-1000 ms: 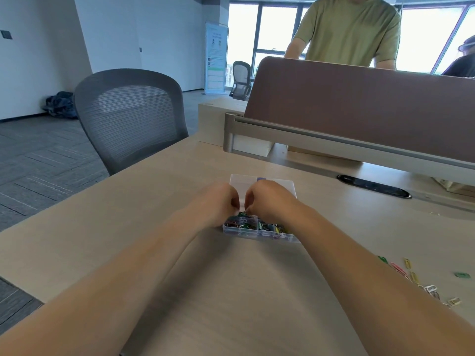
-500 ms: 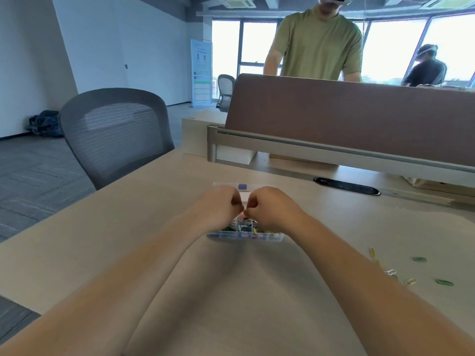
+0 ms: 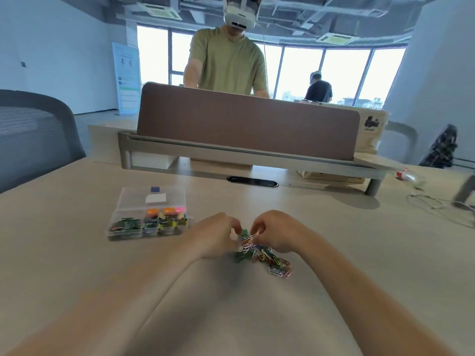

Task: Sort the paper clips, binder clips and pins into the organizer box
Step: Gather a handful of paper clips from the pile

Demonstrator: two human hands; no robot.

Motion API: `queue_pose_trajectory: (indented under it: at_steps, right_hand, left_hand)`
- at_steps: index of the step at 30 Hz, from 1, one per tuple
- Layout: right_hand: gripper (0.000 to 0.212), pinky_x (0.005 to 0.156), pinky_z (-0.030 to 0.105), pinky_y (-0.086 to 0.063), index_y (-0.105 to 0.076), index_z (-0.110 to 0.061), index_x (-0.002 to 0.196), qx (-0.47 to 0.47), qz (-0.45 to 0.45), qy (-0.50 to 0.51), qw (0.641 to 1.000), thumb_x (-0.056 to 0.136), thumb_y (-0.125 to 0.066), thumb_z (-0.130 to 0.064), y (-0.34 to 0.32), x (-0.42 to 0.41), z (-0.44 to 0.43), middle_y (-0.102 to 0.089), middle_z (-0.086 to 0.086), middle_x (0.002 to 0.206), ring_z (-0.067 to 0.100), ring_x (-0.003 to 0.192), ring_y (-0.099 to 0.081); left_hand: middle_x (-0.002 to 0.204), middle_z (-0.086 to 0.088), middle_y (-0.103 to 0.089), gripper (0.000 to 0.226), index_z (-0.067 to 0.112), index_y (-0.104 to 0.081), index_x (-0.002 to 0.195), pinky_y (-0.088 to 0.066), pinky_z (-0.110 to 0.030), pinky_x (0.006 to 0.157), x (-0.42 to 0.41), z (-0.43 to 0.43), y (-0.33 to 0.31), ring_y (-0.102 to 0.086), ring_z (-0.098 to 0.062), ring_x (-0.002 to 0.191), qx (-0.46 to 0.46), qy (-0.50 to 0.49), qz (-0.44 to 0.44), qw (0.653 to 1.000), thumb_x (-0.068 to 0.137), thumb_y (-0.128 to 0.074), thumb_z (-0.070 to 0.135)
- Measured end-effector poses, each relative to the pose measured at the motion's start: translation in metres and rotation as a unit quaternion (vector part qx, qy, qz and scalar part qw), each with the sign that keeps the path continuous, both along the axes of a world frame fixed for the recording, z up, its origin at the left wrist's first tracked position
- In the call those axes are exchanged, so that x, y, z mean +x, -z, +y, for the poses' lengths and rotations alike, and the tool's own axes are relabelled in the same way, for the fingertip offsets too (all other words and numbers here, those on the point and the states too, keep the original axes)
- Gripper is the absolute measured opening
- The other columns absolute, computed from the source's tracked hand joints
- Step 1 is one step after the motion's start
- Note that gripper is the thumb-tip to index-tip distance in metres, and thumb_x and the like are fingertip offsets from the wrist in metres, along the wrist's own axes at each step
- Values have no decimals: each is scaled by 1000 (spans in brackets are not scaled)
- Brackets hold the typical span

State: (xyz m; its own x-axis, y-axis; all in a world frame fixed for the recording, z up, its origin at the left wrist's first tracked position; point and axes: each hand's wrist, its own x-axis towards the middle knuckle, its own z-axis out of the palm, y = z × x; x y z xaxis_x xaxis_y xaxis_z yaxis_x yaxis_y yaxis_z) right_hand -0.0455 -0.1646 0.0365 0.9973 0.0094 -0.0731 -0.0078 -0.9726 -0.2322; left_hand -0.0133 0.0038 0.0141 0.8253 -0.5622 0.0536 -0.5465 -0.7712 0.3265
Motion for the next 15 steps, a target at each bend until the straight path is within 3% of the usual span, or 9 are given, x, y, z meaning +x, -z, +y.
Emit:
queue_pose_trajectory:
  at_steps: [3,8,11,15]
  right_hand:
    - [52,90,30,-45,-62,-28,129,-35,58,-7,998,79,-78,-36,4,-11,-22,-61,-2,128,19,111,-58]
    - [88,101,33,-40,-37,-30,148,-87,113,-34,989,73,-82,-41,4,-23,-41,-46,1,146,23,130,-46]
    - [87,100,32,-41,-37,-32,149,-82,114,-41,989,75,-82,-38,7,-20,-46,-44,1,146,24,130,-46]
    - [72,96,33,-46,-50,-29,141,-48,64,-32,996,76,-81,-36,18,-4,-44,-52,0,137,23,120,-54]
  left_hand:
    - [116,-1,-56,52,31,-60,124,-44,-27,69,0,-19,8,-60,-23,99,31,17,4,999,75,-73,40]
    - [107,-5,-53,43,29,-61,98,-46,-30,67,7,-37,15,-61,-25,87,58,10,34,998,65,-77,52]
    - [102,-6,-56,40,22,-62,93,-49,-34,69,12,-42,17,-62,-25,84,61,8,44,997,67,-76,49]
    - [84,-9,-67,23,13,-69,88,-46,-31,61,18,-50,19,-64,-26,76,34,13,54,998,75,-74,30]
